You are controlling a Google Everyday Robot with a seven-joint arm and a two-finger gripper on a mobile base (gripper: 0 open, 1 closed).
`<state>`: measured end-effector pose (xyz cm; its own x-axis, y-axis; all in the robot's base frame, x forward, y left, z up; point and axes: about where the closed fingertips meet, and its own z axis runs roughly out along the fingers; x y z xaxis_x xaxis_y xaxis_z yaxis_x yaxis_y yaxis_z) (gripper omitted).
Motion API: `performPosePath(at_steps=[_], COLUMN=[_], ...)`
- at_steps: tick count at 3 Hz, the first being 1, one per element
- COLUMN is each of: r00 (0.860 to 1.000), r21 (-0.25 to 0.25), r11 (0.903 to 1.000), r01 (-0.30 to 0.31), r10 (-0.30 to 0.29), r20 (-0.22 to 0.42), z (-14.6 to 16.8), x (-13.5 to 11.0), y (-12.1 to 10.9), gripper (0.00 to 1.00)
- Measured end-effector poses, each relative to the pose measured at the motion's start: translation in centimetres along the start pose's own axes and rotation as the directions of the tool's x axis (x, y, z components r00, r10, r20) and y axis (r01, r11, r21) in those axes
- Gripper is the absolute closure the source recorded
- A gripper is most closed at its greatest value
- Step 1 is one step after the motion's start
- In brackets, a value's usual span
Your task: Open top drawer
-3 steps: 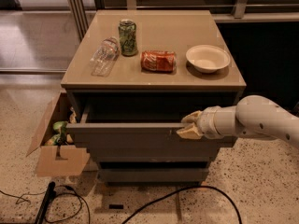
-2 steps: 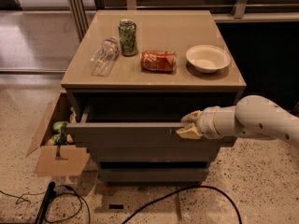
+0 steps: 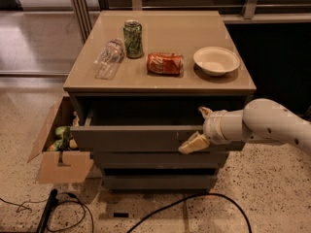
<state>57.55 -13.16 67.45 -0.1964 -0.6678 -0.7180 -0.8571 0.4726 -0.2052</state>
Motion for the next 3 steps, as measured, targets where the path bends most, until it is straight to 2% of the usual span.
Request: performPosePath(at_steps=[1,2,3], r00=[1.0,1.0,1.0], r21=[0.0,0.0,-0.021], r11=[1.0,1.0,0.9997], r01=[0.0,0.0,0.008], r10=[0.0,0.0,-0.008], r20=[0.0,0.0,0.004], z=[0.0,0.0,-0.1], x=[0.0,0.0,0.9], y=[0.0,0.0,1.2], gripper=[0.03,0.26,0.56])
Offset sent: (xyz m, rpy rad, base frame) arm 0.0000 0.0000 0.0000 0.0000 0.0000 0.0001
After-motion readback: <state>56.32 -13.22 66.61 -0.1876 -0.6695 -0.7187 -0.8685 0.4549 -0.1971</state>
